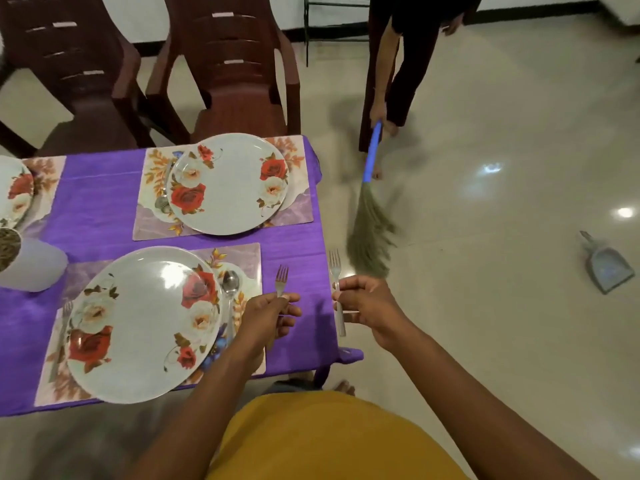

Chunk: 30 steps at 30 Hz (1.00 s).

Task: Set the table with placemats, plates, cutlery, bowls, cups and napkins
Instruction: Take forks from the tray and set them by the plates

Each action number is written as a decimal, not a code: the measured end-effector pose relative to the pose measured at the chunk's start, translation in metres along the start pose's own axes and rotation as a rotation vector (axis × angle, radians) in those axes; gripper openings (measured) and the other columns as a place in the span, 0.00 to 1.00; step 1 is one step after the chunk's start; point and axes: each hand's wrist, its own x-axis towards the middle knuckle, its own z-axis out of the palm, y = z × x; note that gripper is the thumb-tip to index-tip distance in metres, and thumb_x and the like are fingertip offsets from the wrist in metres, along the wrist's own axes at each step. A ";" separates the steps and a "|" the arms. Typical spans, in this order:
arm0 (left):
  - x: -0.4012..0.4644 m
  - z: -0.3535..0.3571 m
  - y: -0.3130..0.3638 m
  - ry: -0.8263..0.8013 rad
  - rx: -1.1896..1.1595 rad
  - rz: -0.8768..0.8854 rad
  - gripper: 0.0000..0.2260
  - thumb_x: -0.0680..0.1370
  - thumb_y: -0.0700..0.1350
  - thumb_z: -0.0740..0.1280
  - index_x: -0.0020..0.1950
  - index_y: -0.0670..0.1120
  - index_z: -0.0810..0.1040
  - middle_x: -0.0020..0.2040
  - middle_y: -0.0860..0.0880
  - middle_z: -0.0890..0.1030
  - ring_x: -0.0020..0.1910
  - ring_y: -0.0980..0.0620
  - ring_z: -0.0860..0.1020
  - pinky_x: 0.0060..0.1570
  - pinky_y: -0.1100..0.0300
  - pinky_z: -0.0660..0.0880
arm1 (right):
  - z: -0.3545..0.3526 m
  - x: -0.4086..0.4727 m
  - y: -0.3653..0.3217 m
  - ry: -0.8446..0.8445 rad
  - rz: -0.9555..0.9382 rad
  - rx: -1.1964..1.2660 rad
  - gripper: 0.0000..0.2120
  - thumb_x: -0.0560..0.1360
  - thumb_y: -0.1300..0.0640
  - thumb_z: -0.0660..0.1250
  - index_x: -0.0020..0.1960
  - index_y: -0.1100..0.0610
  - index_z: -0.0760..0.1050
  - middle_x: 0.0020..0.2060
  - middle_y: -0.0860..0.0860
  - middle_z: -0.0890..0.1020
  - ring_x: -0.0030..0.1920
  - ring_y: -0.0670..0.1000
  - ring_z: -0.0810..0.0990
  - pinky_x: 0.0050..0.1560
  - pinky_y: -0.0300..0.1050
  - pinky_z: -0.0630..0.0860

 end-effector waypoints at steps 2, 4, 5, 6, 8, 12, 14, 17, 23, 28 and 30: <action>0.007 0.010 0.010 -0.021 0.004 0.001 0.11 0.85 0.41 0.63 0.55 0.41 0.85 0.41 0.43 0.85 0.35 0.50 0.77 0.32 0.62 0.75 | -0.002 0.007 -0.008 0.004 -0.008 -0.019 0.05 0.75 0.68 0.73 0.50 0.61 0.81 0.40 0.54 0.84 0.40 0.53 0.84 0.44 0.51 0.83; 0.012 0.018 0.019 -0.041 0.011 0.000 0.11 0.85 0.40 0.63 0.55 0.41 0.85 0.41 0.43 0.86 0.36 0.50 0.77 0.33 0.61 0.74 | -0.005 0.014 -0.015 0.010 -0.006 -0.031 0.05 0.75 0.68 0.73 0.48 0.60 0.80 0.40 0.55 0.84 0.40 0.54 0.83 0.45 0.53 0.83; 0.015 0.022 0.023 -0.053 0.016 0.001 0.11 0.85 0.40 0.63 0.55 0.41 0.85 0.41 0.43 0.86 0.36 0.50 0.77 0.33 0.61 0.74 | -0.006 0.018 -0.019 0.015 -0.006 -0.032 0.05 0.75 0.67 0.73 0.48 0.60 0.80 0.40 0.55 0.83 0.40 0.54 0.83 0.46 0.54 0.83; 0.017 0.026 0.027 -0.066 0.022 0.004 0.11 0.85 0.40 0.63 0.55 0.42 0.85 0.42 0.43 0.85 0.36 0.50 0.77 0.33 0.61 0.74 | -0.008 0.021 -0.022 0.021 -0.007 -0.033 0.05 0.75 0.67 0.74 0.48 0.60 0.80 0.40 0.55 0.84 0.40 0.54 0.83 0.47 0.55 0.83; 0.024 0.034 0.033 -0.085 0.045 0.009 0.11 0.85 0.41 0.63 0.55 0.42 0.85 0.42 0.42 0.85 0.37 0.50 0.77 0.33 0.62 0.73 | -0.011 0.029 -0.028 0.028 -0.009 -0.031 0.05 0.75 0.67 0.74 0.49 0.61 0.80 0.39 0.55 0.84 0.40 0.54 0.84 0.47 0.55 0.84; 0.032 0.051 0.043 -0.048 0.067 0.005 0.11 0.85 0.41 0.62 0.54 0.42 0.85 0.42 0.43 0.85 0.37 0.50 0.77 0.31 0.65 0.72 | -0.021 0.041 -0.040 0.011 0.001 -0.057 0.05 0.76 0.67 0.73 0.50 0.61 0.80 0.37 0.53 0.84 0.36 0.52 0.83 0.42 0.50 0.82; 0.035 0.061 0.046 -0.022 0.045 0.003 0.11 0.85 0.41 0.62 0.54 0.43 0.85 0.41 0.44 0.85 0.36 0.50 0.77 0.30 0.64 0.72 | -0.030 0.049 -0.045 -0.017 -0.002 -0.092 0.05 0.76 0.67 0.73 0.51 0.62 0.80 0.37 0.53 0.85 0.37 0.52 0.84 0.44 0.53 0.83; 0.040 0.082 0.044 0.030 -0.001 0.003 0.11 0.85 0.41 0.63 0.53 0.44 0.85 0.38 0.47 0.85 0.35 0.52 0.77 0.31 0.63 0.71 | -0.049 0.066 -0.056 -0.069 -0.014 -0.183 0.07 0.76 0.65 0.73 0.54 0.63 0.81 0.38 0.53 0.86 0.37 0.52 0.85 0.44 0.52 0.84; 0.035 0.128 0.044 0.198 -0.173 -0.014 0.10 0.85 0.41 0.63 0.51 0.45 0.85 0.37 0.47 0.85 0.31 0.54 0.75 0.30 0.63 0.68 | -0.088 0.091 -0.086 -0.227 -0.039 -0.302 0.07 0.77 0.66 0.71 0.55 0.65 0.80 0.39 0.54 0.85 0.35 0.50 0.84 0.39 0.47 0.84; 0.033 0.166 0.047 0.317 -0.289 -0.015 0.10 0.85 0.40 0.63 0.53 0.42 0.84 0.37 0.46 0.84 0.30 0.55 0.74 0.30 0.63 0.66 | -0.114 0.111 -0.104 -0.324 -0.056 -0.370 0.07 0.76 0.66 0.72 0.54 0.65 0.80 0.39 0.54 0.84 0.36 0.52 0.83 0.43 0.52 0.84; 0.031 0.177 0.051 0.330 -0.322 -0.010 0.10 0.84 0.40 0.62 0.53 0.42 0.84 0.38 0.46 0.84 0.31 0.54 0.74 0.31 0.62 0.66 | -0.121 0.117 -0.112 -0.350 -0.060 -0.387 0.07 0.76 0.65 0.73 0.53 0.64 0.80 0.40 0.55 0.84 0.37 0.52 0.83 0.45 0.53 0.84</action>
